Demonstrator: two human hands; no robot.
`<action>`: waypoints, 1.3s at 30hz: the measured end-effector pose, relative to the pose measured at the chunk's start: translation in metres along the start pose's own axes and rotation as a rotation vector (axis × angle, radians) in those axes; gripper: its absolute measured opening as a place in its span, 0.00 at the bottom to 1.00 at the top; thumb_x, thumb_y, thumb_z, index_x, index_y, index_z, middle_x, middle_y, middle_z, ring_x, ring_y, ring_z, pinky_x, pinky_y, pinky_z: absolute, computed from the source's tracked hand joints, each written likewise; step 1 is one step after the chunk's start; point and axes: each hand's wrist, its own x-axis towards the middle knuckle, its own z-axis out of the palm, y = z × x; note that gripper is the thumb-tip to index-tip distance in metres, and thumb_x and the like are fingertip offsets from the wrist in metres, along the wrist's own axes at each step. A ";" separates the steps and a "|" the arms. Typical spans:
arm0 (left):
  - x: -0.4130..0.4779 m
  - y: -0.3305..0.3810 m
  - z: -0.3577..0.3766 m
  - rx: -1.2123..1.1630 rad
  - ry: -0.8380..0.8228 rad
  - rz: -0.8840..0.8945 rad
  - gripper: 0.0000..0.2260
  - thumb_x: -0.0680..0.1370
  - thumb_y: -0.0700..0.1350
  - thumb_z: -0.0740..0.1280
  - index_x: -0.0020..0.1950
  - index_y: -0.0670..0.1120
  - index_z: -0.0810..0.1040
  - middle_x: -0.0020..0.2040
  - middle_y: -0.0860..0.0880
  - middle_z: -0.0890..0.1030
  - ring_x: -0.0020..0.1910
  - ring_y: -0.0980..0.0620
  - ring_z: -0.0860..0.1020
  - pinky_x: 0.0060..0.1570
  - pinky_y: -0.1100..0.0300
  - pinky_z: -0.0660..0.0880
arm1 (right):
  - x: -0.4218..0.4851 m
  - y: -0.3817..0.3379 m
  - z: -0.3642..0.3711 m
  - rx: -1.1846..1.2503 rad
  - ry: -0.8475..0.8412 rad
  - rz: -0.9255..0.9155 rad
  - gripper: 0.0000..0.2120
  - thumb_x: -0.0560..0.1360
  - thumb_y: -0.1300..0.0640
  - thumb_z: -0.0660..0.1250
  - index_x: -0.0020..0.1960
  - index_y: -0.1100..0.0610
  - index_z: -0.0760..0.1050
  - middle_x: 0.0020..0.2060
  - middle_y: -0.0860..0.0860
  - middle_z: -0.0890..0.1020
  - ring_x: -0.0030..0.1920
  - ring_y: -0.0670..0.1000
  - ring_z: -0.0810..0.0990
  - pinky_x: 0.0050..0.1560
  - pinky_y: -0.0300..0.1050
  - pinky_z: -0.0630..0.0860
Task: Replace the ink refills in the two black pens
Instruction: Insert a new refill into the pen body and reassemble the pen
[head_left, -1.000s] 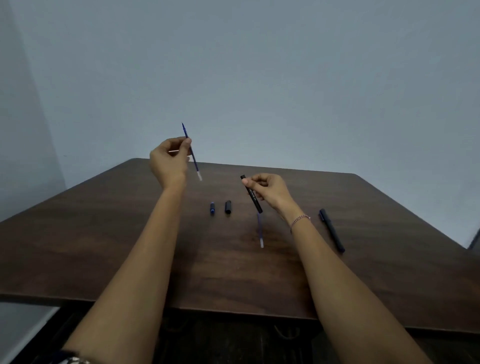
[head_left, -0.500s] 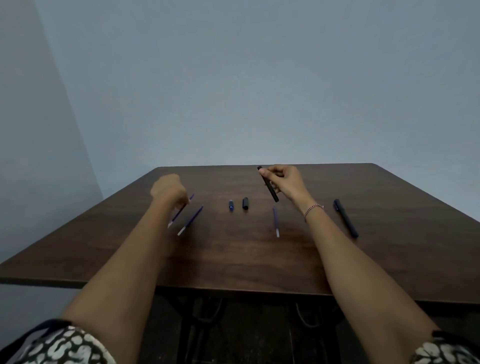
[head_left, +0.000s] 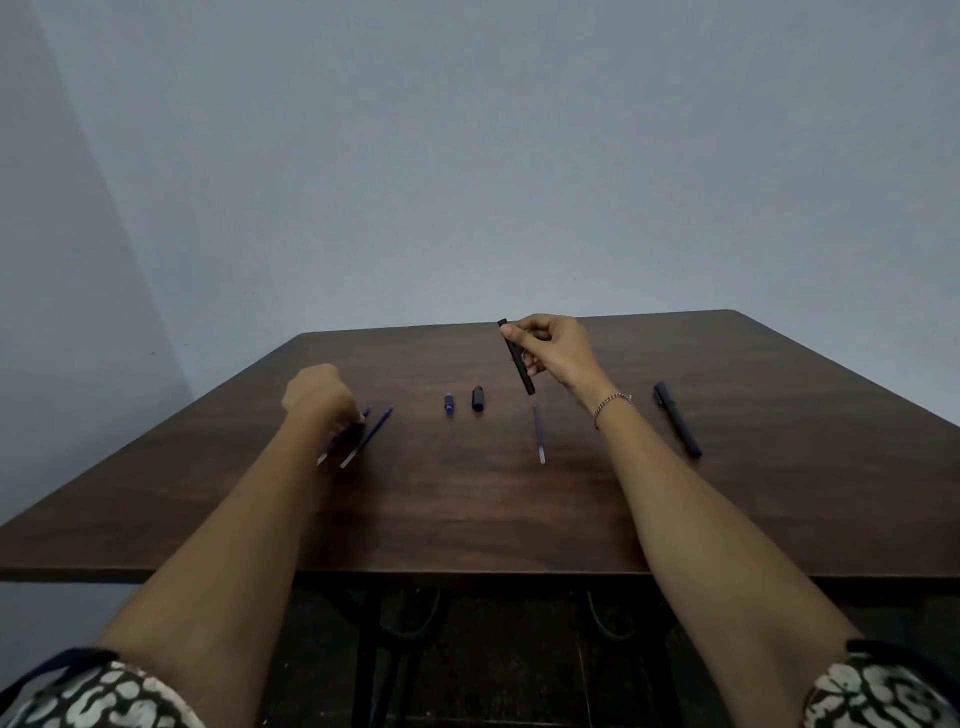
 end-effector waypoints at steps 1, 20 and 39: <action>0.002 -0.001 0.001 -0.008 -0.005 0.002 0.14 0.67 0.44 0.78 0.45 0.37 0.81 0.44 0.40 0.83 0.44 0.43 0.82 0.49 0.50 0.80 | 0.000 0.000 0.000 -0.001 0.002 0.001 0.10 0.72 0.52 0.72 0.46 0.59 0.80 0.28 0.52 0.77 0.27 0.44 0.75 0.28 0.35 0.75; -0.013 0.136 0.039 -0.648 -0.083 0.665 0.10 0.72 0.31 0.69 0.53 0.39 0.80 0.44 0.45 0.81 0.45 0.50 0.81 0.47 0.61 0.79 | 0.007 0.007 -0.013 0.029 0.320 -0.057 0.07 0.70 0.51 0.74 0.40 0.52 0.79 0.28 0.51 0.82 0.29 0.48 0.83 0.41 0.48 0.83; -0.005 0.113 0.077 -0.773 -0.004 0.570 0.08 0.68 0.42 0.77 0.43 0.41 0.81 0.39 0.43 0.83 0.37 0.51 0.83 0.41 0.59 0.81 | 0.008 -0.002 -0.010 -0.188 0.101 0.037 0.15 0.74 0.51 0.69 0.46 0.65 0.79 0.31 0.53 0.80 0.27 0.44 0.79 0.32 0.37 0.78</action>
